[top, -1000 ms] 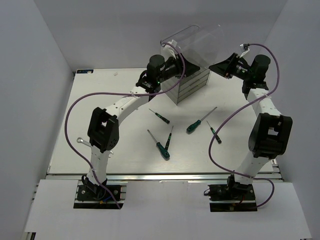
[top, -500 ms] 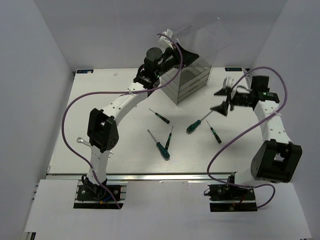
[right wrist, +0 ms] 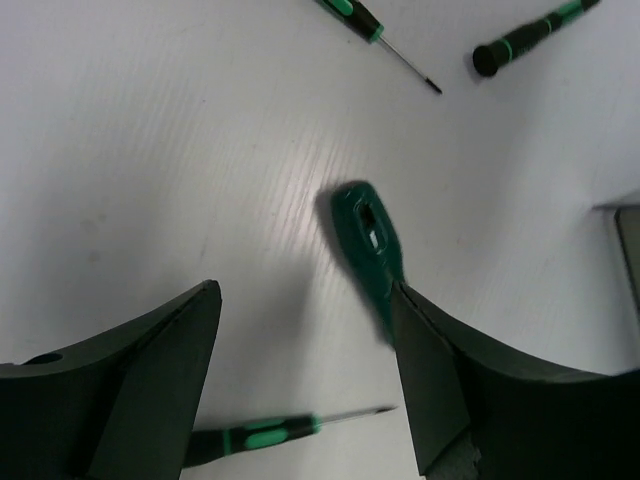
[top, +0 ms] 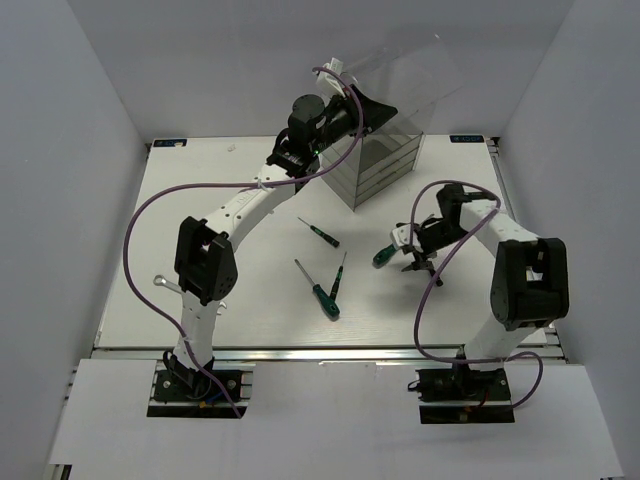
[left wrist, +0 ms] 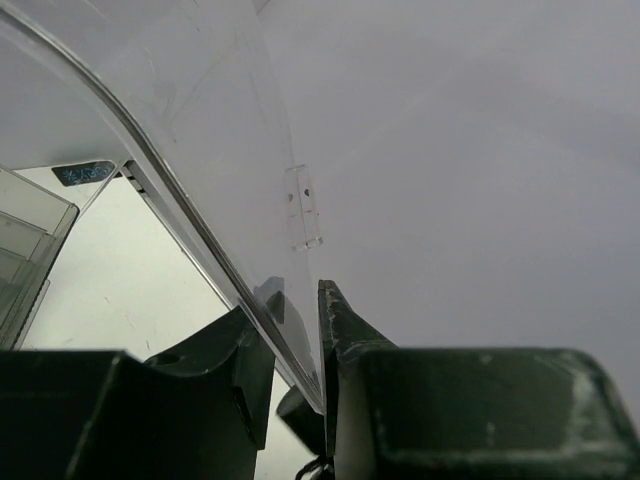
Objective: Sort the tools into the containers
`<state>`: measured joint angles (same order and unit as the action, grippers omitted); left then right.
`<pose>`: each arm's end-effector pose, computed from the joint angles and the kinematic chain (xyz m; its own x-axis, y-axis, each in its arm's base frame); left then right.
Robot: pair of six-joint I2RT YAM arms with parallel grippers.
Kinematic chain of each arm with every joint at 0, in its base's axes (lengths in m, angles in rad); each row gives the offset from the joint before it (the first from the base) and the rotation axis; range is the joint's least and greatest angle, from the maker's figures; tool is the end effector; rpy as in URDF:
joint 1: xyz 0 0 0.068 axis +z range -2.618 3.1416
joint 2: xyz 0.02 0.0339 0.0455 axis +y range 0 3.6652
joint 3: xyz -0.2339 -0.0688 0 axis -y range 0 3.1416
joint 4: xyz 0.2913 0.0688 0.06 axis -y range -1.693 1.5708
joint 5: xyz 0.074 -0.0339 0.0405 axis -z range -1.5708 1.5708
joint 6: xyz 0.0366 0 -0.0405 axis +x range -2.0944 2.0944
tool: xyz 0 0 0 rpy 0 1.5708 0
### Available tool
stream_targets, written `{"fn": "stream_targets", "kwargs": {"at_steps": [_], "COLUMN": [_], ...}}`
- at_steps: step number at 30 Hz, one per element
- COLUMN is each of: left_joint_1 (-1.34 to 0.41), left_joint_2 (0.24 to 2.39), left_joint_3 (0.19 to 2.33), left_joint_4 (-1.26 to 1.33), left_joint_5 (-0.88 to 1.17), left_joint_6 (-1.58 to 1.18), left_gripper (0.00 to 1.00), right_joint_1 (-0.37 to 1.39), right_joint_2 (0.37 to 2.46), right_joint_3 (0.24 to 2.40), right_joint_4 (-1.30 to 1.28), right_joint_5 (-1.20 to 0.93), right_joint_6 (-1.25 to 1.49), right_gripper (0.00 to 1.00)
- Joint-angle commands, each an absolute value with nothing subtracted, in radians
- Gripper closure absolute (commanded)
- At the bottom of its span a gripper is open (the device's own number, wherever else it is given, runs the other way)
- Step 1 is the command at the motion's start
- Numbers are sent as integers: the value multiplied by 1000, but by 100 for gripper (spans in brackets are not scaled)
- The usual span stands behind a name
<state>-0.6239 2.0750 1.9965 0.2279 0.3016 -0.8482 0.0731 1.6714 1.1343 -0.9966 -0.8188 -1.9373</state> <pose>0.4285 -0.3219 0.3715 -0.5174 -0.5101 -0.6871 0.6172 0.3338 -0.7125 0.3253 0.0506 0.1498 0.4289 -0.6080 -0.6681 -0.9029 -0.3116 -0.2962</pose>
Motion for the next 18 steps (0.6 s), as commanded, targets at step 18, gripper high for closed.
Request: {"fn": "stream_targets", "kwargs": {"at_steps": [18], "left_joint_1": [-621], "left_joint_2": [2023], "left_joint_3": [2008], "left_joint_4": [285], "left_joint_5": [310], "left_joint_6": [-887], "left_gripper": [68], "right_joint_1": [207], "right_joint_2": [1973], "right_joint_3": [1390], "right_joint_4": [-886], "right_joint_5": [-535], "right_joint_6": [-2028], "right_gripper": [37]}}
